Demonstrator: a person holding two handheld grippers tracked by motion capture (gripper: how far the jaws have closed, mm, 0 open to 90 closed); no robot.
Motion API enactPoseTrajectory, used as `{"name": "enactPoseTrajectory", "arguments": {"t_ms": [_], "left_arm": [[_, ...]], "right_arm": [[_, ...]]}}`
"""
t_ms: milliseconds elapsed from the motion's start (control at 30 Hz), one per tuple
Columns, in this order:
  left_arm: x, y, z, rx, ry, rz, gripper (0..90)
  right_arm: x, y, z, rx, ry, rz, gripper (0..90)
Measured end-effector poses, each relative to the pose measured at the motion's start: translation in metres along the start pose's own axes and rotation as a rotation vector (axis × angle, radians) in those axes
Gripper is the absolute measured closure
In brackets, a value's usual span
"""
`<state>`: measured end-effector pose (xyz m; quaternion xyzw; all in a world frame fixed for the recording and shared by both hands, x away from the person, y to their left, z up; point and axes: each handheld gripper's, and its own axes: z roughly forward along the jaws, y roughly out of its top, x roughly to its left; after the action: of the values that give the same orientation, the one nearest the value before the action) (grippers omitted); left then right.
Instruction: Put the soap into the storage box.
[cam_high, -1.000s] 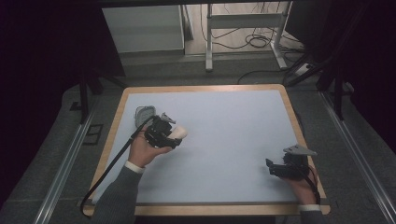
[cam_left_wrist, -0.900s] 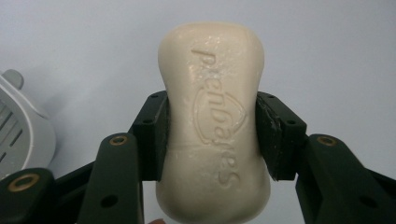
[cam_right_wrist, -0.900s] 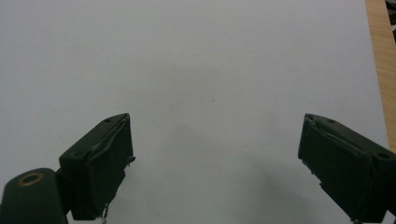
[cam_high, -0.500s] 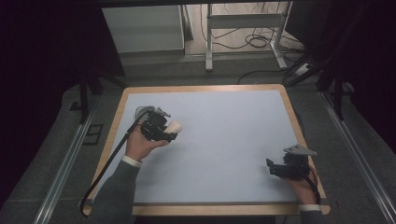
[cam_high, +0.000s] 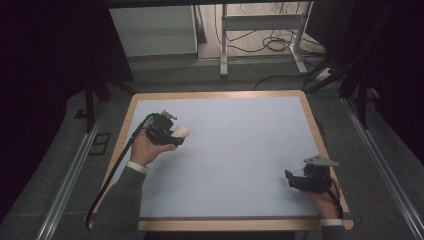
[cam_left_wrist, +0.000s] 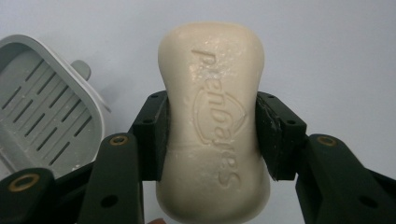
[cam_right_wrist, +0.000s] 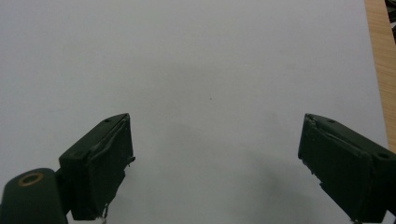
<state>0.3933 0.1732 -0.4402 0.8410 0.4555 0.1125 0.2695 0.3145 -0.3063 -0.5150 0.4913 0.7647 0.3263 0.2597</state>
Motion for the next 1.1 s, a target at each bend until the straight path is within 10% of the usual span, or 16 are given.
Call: {"name": "enactPoseTrajectory", "arguments": {"t_ms": [1100], "left_arm": [[0.037,0.009,0.003,0.001,0.043,-0.09,49.4]], "right_arm": [[-0.001,-0.001,0.001,0.009,0.0,-0.001,10.0]]}}
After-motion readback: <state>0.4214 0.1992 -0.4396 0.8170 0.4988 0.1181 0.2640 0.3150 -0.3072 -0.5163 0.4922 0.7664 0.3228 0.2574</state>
